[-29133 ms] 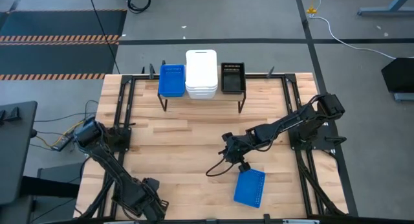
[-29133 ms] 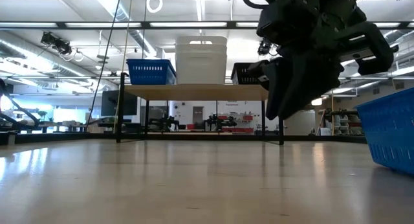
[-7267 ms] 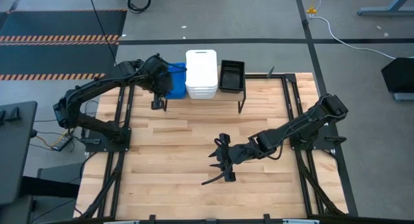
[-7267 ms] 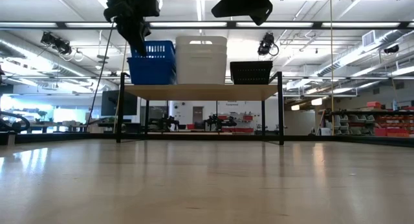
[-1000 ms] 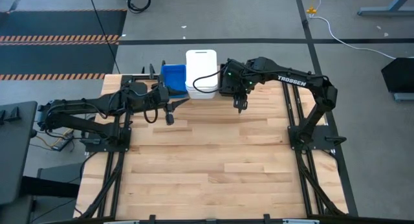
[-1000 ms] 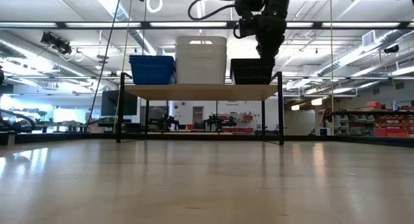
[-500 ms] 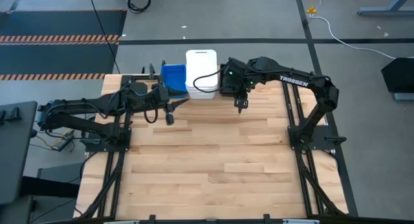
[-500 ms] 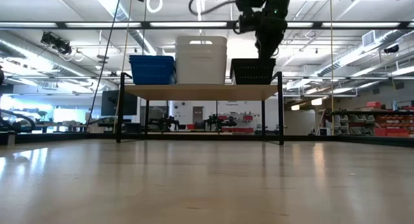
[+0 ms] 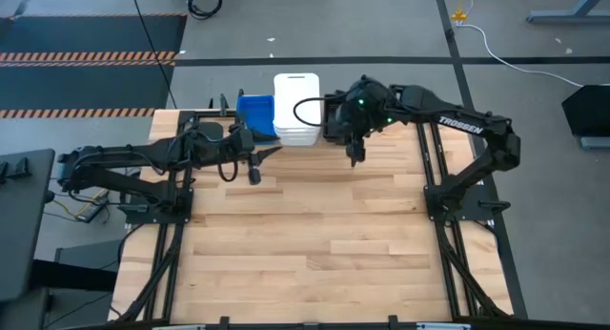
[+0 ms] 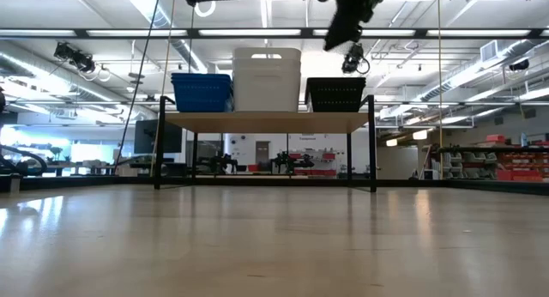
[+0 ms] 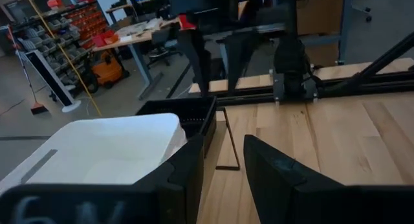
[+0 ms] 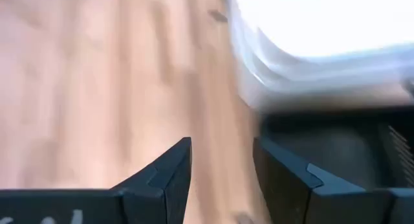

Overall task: Stack baskets on shelf by color
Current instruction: Return to Home Position

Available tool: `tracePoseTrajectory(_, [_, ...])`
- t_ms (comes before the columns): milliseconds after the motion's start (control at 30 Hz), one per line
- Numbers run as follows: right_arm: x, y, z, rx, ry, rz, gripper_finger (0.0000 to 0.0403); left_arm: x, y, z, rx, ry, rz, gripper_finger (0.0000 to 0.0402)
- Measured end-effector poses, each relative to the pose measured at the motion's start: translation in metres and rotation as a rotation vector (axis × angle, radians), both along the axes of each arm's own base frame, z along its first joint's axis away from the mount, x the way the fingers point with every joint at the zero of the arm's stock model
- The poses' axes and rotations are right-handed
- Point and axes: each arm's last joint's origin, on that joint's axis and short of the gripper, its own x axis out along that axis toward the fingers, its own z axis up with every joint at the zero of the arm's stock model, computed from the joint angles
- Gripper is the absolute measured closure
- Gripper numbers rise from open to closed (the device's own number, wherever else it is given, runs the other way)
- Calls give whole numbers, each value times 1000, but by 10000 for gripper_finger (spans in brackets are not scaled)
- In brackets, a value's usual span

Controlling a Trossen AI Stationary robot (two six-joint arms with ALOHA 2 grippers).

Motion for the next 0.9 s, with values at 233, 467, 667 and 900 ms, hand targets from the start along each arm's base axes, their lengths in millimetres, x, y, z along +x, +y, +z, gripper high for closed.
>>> tracePoseTrajectory(233, [11,16,-17,42,-202,89,231,21,9,-10,-92,-30,-114,285])
tracePoseTrajectory(467, [-2,39,-49,27,-302,108,234,44,13,-25,-184,-51,-103,285])
tracePoseTrajectory(667, [-25,62,-66,-38,-411,133,253,51,-10,-33,-186,-11,-82,293])
tracePoseTrajectory(900, [-61,70,-91,-29,-413,114,345,45,-40,-34,-103,47,-44,389])
